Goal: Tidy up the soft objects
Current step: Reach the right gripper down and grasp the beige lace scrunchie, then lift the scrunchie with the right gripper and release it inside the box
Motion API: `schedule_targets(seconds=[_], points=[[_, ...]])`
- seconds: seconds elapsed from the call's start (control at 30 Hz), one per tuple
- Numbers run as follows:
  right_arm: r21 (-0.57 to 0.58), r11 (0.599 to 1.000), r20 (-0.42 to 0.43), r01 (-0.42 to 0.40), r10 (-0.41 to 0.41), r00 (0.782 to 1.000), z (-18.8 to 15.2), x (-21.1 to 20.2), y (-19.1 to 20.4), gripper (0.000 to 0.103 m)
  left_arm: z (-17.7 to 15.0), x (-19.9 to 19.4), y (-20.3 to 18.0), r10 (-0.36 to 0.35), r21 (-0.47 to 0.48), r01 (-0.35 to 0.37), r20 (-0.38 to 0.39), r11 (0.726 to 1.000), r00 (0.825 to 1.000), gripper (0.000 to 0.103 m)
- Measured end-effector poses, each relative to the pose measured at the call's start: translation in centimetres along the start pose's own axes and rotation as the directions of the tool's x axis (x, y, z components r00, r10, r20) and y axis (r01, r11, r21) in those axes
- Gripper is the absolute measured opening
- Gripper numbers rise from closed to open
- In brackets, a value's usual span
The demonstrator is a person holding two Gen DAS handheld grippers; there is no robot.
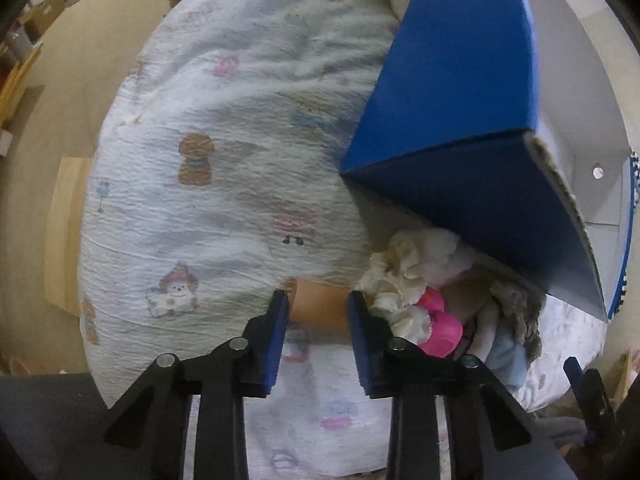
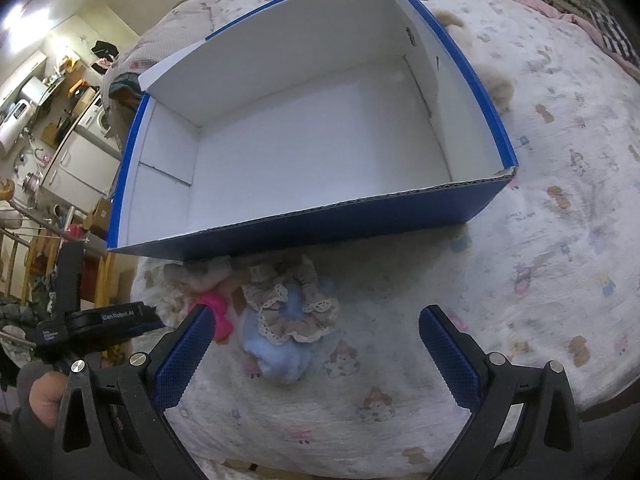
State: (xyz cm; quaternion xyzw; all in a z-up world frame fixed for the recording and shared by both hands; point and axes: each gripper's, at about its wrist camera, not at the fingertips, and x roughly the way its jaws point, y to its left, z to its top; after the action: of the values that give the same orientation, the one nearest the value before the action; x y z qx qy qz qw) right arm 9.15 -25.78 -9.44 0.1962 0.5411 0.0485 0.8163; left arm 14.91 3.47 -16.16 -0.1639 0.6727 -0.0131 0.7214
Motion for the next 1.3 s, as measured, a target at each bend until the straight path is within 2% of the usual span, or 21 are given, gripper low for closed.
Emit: schedule_targets(seconds=[0.03,0.07,0.1,0.23,0.33,0.4,0.47,0.53,0.57,0.63,0.73,0.8,0.83,0.97,1.0,1.03,1.1,1.2,1.3], points=[[0.005,1.0,0.0,-0.001,0.001,1.0,0.0,0.1,-0.2,0.103,0.1,0.2,0.2,0.002,-0.005,-0.002,0.0,1.0,1.0,0.017],[0.012,1.0,-0.001,-0.001,0.001,1.0,0.0,0.1,-0.4,0.103,0.2,0.2,0.4,0.002,-0.008,-0.002,0.002,1.0,1.0,0.007],[0.019,1.0,-0.001,-0.001,0.001,1.0,0.0,0.1,-0.6,0.103,0.3,0.1,0.4,0.0,-0.007,0.0,0.006,1.0,1.0,0.004],[0.049,0.999,0.002,-0.003,0.003,1.0,0.3,0.1,-1.4,0.103,0.9,-0.5,0.9,-0.044,0.018,0.043,0.062,0.999,0.997,0.004],[0.075,0.997,0.012,-0.002,0.002,1.0,0.3,-0.1,-2.1,0.103,0.6,-2.5,1.1,-0.046,0.055,0.04,0.12,0.998,0.992,0.004],[0.103,0.995,0.015,-0.003,0.002,1.0,0.3,-0.2,-2.7,0.103,0.1,-3.9,1.4,-0.024,0.082,0.01,0.175,0.997,0.984,0.004],[0.132,0.991,0.006,-0.014,0.013,1.0,0.2,0.0,-3.2,0.103,-0.4,-6.0,1.3,0.019,0.117,-0.05,0.251,0.992,0.968,0.004],[0.155,0.987,-0.014,-0.039,0.042,0.999,0.2,0.5,-3.6,0.093,-0.9,-7.6,1.0,0.05,0.155,-0.105,0.324,0.982,0.945,0.004],[0.17,0.984,-0.032,-0.059,0.066,0.997,0.3,0.9,-3.8,0.083,-1.1,-8.0,0.7,0.059,0.176,-0.128,0.353,0.976,0.934,0.004],[0.213,0.973,-0.074,-0.087,0.105,0.992,0.4,2.3,-4.0,0.081,-2.1,-8.6,-0.5,0.067,0.221,-0.16,0.379,0.962,0.923,0.004],[0.222,0.971,-0.105,-0.087,0.112,0.988,0.7,3.9,-3.4,0.071,-1.9,-8.8,-0.7,0.065,0.251,-0.17,0.377,0.953,0.924,0.004],[0.202,0.977,-0.115,-0.074,0.098,0.988,0.8,4.8,-2.7,0.056,-2.0,-7.5,-1.2,0.065,0.259,-0.172,0.376,0.95,0.924,0.004],[0.188,0.98,-0.123,-0.065,0.089,0.988,0.7,5.2,-2.4,0.053,-1.8,-7.5,-1.8,0.062,0.262,-0.17,0.376,0.95,0.925,0.004],[0.168,0.984,-0.16,-0.061,0.088,0.983,0.0,6.7,-1.6,0.049,-2.9,-7.7,-2.2,0.056,0.25,-0.158,0.37,0.955,0.927,0.004],[0.154,0.986,-0.161,-0.057,0.082,0.984,-0.1,6.8,-1.3,0.033,-2.9,-7.8,-2.2,0.054,0.246,-0.153,0.366,0.957,0.929,0.004],[0.129,0.99,-0.159,-0.053,0.073,0.985,0.0,6.8,-0.9,0.022,-2.9,-7.7,-2.2,0.053,0.243,-0.149,0.362,0.959,0.931,0.004],[0.054,0.998,-0.123,-0.015,0.022,0.992,0.1,6.0,0.1,0.014,-3.0,-7.7,-2.2,0.052,0.244,-0.147,0.359,0.959,0.932,0.004],[0.002,1.0,-0.031,-0.02,0.02,0.999,-0.1,3.7,1.3,0.013,-3.0,-7.8,-2.1,0.051,0.242,-0.147,0.364,0.959,0.93,0.004],[-0.032,0.999,0.088,-0.032,0.035,0.996,-0.2,0.6,1.6,0.013,-3.1,-8.0,-1.9,0.048,0.237,-0.143,0.368,0.961,0.929,0.004]])
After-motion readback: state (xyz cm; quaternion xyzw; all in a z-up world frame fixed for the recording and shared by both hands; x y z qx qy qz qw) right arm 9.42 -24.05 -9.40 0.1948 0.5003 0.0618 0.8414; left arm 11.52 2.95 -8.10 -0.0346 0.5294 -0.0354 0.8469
